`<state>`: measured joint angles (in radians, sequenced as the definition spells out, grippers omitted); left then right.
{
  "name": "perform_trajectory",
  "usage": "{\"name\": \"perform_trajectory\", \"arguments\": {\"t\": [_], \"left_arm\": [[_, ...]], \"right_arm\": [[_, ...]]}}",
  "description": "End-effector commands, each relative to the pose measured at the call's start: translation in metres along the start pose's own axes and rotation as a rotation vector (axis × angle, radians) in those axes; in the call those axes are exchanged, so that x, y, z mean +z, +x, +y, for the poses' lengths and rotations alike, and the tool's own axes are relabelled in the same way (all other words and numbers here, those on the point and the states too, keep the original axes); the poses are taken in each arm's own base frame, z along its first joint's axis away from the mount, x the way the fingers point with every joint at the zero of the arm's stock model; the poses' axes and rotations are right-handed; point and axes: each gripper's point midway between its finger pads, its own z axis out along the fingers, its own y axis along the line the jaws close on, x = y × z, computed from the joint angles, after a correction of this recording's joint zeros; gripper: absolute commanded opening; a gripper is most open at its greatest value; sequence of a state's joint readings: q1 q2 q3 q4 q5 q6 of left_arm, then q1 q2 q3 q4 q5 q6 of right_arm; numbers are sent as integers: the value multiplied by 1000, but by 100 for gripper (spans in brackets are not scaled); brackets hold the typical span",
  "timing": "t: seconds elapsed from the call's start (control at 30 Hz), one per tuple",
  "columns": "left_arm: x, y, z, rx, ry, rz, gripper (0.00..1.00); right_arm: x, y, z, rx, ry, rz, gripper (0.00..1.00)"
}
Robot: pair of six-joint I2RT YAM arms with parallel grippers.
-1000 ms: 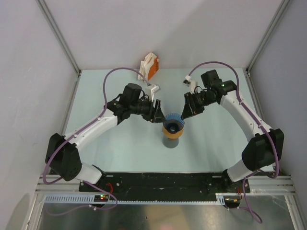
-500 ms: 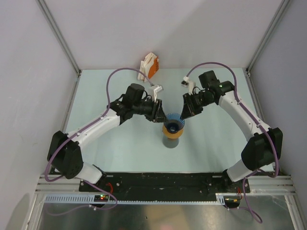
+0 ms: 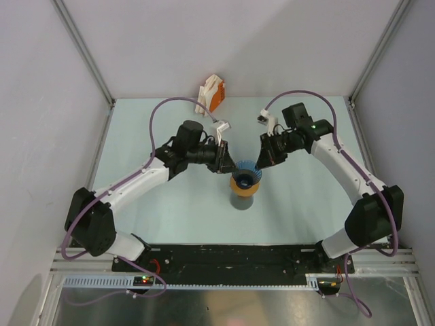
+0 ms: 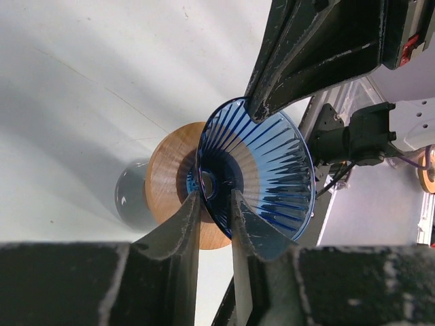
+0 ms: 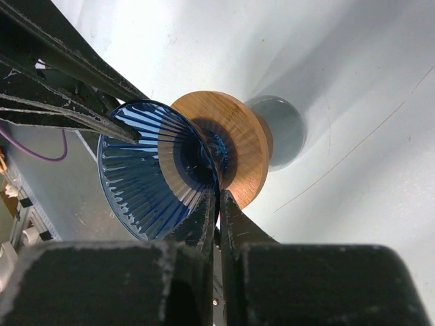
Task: Place the coffee filter in the dripper
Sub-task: Adjust the coffee dripper in the dripper holder.
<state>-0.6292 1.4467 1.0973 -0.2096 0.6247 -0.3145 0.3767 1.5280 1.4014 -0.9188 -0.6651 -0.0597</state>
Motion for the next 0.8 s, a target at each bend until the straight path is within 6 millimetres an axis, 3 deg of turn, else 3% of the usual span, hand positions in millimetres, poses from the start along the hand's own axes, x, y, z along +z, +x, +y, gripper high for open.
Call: {"name": "perform_trajectory", "arguments": {"t": [0.0, 0.2, 0.77], "left_arm": [[3, 39, 22, 7, -74, 92, 9], [4, 48, 28, 36, -96, 106, 0], [13, 75, 43, 43, -120, 167, 0]], "right_arm": [[5, 10, -15, -63, 101, 9, 0], [6, 13, -17, -120, 156, 6, 0], [24, 36, -33, -126, 179, 70, 0]]}}
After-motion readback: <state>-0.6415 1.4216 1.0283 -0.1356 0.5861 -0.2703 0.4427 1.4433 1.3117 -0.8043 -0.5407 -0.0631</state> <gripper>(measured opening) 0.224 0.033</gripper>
